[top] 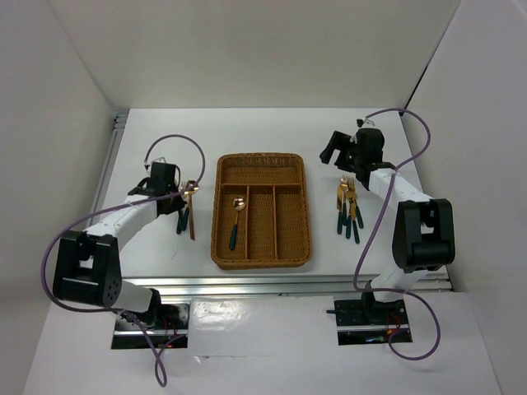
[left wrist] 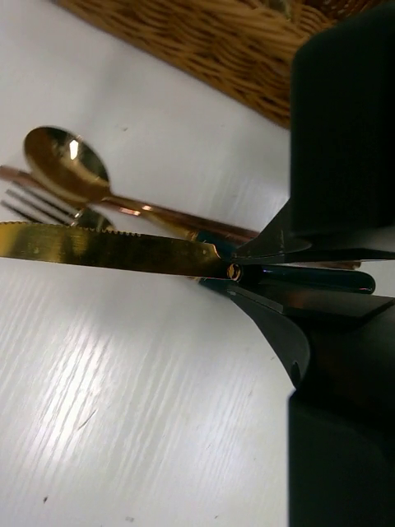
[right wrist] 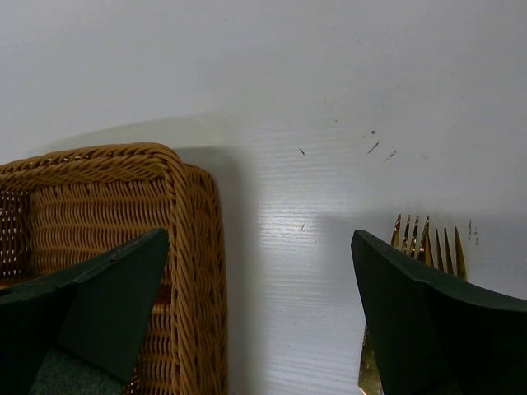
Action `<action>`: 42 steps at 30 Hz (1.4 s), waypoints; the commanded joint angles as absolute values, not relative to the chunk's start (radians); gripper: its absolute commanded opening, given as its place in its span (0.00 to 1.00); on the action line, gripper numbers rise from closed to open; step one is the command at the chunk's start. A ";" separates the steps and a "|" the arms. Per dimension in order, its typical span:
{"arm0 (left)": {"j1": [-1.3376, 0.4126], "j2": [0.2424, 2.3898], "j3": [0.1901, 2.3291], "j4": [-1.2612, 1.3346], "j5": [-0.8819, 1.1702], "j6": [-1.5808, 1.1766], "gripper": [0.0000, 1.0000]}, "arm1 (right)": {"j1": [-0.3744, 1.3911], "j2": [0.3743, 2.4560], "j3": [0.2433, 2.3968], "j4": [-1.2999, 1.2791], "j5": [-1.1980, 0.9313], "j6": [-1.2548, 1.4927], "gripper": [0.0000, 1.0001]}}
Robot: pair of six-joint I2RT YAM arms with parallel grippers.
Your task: Sort the eating utensils into containers
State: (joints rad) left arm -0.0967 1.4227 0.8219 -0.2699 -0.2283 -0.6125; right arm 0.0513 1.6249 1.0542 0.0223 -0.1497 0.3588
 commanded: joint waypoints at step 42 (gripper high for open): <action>-0.597 1.322 0.839 -0.201 -0.153 -0.870 0.23 | 0.048 1.583 1.048 0.044 -0.110 0.360 1.00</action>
State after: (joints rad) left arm -0.5785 1.3083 0.8402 -0.2604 -0.0994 -0.8291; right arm 0.0513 1.6215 1.0538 0.0223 -0.1234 0.3588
